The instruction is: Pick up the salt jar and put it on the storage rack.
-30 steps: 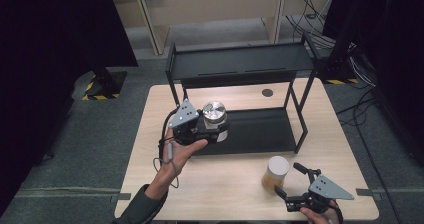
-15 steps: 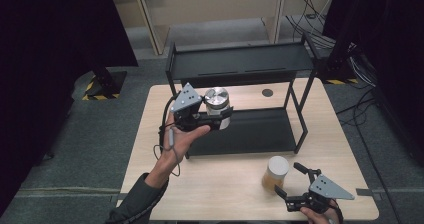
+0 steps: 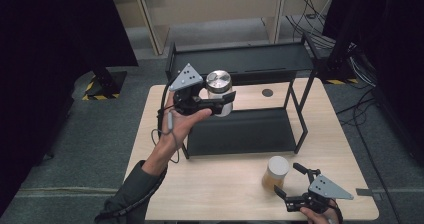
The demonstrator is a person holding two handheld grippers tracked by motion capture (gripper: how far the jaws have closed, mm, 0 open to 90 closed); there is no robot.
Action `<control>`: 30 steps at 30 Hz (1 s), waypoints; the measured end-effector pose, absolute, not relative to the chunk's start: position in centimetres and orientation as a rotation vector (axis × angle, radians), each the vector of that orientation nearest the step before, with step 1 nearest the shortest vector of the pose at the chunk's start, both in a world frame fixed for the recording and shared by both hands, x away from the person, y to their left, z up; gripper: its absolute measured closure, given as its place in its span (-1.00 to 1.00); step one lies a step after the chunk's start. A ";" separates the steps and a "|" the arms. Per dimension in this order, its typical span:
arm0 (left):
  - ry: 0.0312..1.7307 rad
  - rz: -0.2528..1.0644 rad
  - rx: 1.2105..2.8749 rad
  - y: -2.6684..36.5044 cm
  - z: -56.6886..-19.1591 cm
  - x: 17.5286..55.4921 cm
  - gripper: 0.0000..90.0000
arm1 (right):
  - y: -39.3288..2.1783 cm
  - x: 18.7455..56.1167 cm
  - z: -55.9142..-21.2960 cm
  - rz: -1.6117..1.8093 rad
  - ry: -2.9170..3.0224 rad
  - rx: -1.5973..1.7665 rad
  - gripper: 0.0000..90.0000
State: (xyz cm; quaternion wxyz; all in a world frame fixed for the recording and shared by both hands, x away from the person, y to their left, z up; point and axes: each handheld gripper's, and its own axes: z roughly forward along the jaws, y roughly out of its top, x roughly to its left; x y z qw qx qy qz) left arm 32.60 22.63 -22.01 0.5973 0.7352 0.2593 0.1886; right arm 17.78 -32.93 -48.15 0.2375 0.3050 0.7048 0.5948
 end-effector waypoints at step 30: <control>0.735 0.522 1.702 20.3 -16.2 35.8 -0.31 | -33.0 17.8 -48.2 1.637 1.927 0.838 -0.99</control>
